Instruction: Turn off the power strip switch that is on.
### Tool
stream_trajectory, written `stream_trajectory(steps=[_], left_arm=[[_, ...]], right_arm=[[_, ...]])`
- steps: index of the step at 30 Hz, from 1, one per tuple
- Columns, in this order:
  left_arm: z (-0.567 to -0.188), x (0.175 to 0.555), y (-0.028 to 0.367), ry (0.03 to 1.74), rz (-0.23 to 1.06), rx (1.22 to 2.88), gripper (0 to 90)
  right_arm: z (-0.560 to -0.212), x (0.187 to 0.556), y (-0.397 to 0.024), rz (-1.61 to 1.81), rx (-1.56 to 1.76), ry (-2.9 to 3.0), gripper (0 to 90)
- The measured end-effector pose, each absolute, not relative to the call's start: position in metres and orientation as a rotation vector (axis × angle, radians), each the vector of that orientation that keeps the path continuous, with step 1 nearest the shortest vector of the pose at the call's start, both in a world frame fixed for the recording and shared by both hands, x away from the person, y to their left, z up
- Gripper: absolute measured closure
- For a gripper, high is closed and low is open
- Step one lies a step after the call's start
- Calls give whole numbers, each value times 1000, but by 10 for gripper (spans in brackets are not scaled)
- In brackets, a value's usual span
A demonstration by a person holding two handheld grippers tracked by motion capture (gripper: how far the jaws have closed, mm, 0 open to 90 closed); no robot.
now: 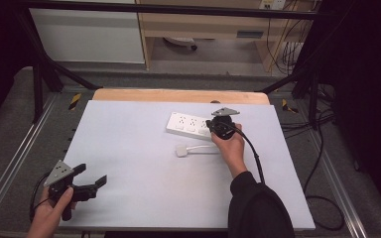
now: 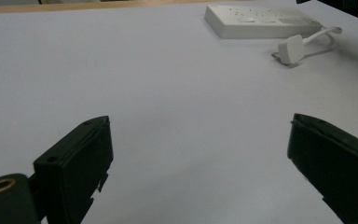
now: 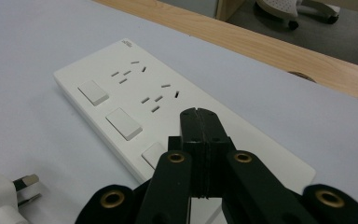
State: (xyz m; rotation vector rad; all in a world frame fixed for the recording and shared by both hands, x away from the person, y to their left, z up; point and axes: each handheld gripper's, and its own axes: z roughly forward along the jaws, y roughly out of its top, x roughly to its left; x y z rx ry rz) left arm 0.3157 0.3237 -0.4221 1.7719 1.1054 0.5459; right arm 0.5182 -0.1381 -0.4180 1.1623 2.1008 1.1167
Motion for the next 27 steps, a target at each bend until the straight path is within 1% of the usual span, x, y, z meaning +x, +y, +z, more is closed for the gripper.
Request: stream_trajectory(steps=[27], left_arm=[[-423,316,323,1103,543,1777,68]], right_arm=[[-428,517,-125,1122,1156,2132,900]])
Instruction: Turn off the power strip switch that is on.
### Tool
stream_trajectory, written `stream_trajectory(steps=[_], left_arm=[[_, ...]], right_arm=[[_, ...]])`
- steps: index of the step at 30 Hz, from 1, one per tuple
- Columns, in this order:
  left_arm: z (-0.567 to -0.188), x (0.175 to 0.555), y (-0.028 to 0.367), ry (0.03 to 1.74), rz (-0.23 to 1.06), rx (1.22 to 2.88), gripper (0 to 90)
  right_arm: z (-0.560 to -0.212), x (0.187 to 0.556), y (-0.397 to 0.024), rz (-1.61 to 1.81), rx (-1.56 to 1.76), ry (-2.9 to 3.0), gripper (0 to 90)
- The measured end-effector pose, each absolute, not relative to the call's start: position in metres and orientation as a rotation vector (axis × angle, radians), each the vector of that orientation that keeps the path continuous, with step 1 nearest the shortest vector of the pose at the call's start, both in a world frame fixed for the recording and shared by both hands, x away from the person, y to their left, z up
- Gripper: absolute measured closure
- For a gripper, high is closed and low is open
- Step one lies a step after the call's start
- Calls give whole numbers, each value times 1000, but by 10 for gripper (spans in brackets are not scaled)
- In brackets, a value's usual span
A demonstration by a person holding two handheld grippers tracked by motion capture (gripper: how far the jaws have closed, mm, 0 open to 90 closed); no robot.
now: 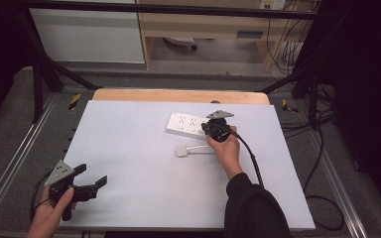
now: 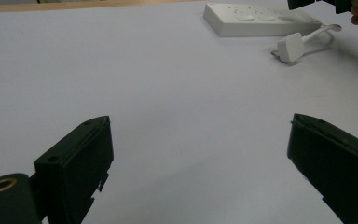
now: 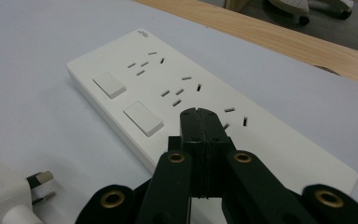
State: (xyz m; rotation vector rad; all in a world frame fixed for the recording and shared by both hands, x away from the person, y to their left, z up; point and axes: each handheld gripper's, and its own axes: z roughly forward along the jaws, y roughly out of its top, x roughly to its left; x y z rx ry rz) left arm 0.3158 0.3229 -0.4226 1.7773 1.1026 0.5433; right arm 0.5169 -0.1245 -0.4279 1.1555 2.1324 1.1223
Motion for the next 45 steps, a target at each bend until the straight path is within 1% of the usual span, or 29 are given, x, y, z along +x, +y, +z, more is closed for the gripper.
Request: stream_trajectory(steps=[45], left_arm=[[-423,316,322,1096,539,1783,69]], right_arm=[[-438,519,-115,1101,1159,2155,900]])
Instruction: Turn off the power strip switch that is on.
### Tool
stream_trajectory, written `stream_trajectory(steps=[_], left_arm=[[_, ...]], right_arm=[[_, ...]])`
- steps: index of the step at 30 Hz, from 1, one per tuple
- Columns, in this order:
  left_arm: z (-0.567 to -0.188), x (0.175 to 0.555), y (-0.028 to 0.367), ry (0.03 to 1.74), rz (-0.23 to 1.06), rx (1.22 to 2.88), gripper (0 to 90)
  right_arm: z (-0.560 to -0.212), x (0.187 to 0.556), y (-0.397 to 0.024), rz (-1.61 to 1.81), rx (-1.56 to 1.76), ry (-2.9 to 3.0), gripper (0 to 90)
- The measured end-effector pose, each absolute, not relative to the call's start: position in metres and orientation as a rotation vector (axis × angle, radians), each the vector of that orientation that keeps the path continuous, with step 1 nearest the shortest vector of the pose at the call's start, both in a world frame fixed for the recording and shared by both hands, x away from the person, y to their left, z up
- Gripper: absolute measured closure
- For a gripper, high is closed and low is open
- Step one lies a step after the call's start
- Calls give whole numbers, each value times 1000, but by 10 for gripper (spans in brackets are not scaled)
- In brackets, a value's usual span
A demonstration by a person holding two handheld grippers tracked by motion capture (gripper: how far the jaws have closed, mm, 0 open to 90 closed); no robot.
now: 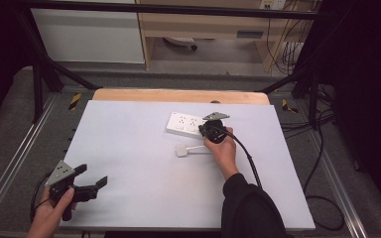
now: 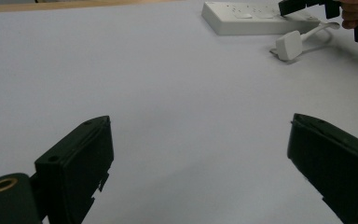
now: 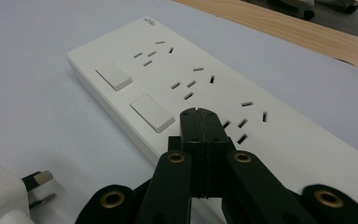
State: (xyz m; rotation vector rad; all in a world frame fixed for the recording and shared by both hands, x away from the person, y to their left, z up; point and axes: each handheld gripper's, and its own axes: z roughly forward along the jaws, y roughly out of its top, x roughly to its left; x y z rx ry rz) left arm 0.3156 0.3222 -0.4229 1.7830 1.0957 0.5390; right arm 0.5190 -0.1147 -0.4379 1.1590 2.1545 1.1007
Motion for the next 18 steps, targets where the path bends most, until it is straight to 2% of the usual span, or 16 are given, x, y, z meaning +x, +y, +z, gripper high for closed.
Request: stream_trajectory(steps=[18], left_arm=[[-423,315,322,1095,538,1783,68]], right_arm=[[-439,520,-111,1105,1153,2152,900]])
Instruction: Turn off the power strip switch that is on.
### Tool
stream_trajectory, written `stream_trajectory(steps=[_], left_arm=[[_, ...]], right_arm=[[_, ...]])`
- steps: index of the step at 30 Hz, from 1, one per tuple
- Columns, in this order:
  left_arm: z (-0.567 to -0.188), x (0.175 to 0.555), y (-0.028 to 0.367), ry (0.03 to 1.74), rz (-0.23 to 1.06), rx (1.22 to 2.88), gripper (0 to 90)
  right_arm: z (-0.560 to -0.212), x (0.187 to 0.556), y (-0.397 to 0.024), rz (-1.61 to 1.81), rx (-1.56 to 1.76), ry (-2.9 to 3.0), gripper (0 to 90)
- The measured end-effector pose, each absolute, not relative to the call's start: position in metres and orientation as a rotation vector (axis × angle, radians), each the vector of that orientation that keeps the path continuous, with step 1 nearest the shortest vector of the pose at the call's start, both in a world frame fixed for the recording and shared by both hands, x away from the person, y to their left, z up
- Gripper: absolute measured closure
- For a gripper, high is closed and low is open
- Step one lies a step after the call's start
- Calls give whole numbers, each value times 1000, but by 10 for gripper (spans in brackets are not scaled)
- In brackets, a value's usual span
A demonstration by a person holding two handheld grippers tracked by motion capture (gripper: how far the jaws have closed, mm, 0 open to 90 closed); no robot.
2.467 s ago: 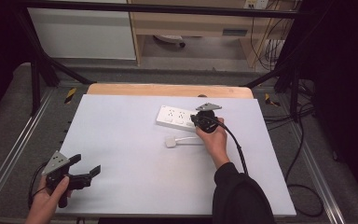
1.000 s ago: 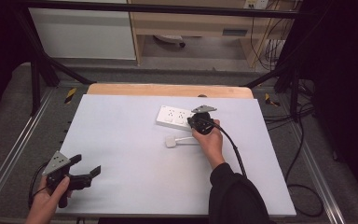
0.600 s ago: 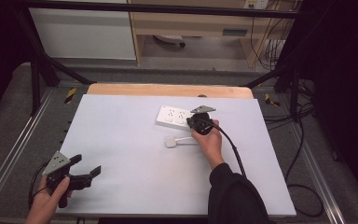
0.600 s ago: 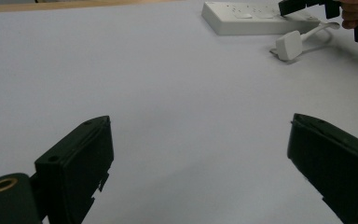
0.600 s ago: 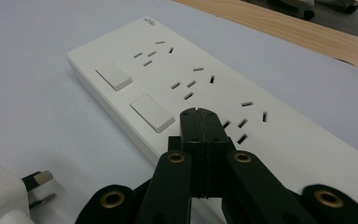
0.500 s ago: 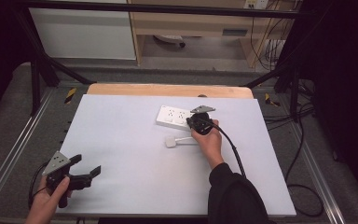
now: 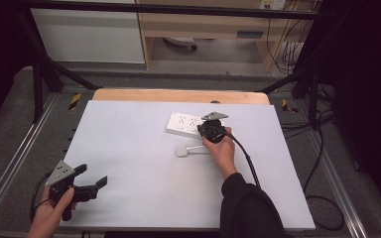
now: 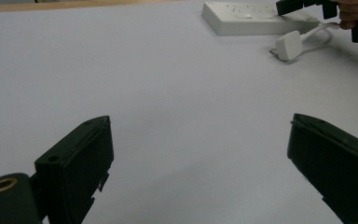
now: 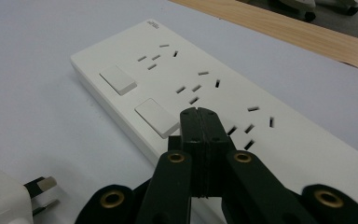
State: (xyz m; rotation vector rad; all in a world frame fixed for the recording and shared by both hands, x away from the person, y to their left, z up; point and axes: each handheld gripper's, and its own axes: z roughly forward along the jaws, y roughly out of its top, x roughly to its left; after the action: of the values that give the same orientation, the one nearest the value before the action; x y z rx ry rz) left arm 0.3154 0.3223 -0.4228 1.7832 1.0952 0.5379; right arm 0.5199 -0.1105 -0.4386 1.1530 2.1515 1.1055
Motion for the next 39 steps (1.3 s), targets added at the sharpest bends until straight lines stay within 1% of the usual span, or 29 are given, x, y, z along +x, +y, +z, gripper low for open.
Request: stream_trajectory(steps=[39], left_arm=[[-423,315,322,1095,539,1786,69]], right_arm=[[-441,520,-110,1111,1164,2156,900]])
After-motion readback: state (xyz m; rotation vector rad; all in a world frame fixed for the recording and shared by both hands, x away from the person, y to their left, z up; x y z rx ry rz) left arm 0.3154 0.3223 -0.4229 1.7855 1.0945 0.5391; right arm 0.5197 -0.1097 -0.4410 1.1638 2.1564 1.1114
